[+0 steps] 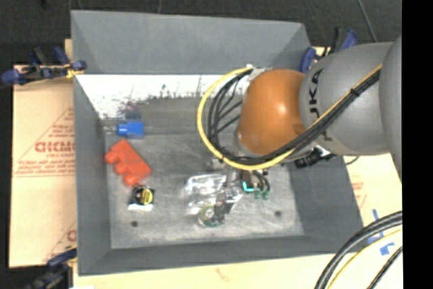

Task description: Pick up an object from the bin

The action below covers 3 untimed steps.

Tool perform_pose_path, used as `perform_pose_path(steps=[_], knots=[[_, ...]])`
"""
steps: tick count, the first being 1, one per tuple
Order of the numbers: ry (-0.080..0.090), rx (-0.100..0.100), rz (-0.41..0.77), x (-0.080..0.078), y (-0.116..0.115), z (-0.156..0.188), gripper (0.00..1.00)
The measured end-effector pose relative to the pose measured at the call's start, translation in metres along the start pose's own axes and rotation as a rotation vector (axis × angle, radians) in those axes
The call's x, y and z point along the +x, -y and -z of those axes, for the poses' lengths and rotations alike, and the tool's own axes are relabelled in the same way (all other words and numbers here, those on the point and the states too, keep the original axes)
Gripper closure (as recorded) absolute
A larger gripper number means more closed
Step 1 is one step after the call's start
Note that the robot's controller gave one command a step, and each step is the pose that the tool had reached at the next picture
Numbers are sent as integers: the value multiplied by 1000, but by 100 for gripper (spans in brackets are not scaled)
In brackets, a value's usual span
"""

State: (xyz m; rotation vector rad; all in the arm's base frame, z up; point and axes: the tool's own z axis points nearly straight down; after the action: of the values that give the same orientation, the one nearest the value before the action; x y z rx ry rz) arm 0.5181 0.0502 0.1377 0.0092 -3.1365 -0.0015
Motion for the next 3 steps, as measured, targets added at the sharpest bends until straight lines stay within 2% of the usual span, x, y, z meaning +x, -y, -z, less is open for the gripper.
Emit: perform_pose_path(steps=[1,2,3], knots=[[12,-2,56,-13,20,-51,0],[13,1,159,-13,19,-59,0],[9,0,155,-15,18,-55,0]])
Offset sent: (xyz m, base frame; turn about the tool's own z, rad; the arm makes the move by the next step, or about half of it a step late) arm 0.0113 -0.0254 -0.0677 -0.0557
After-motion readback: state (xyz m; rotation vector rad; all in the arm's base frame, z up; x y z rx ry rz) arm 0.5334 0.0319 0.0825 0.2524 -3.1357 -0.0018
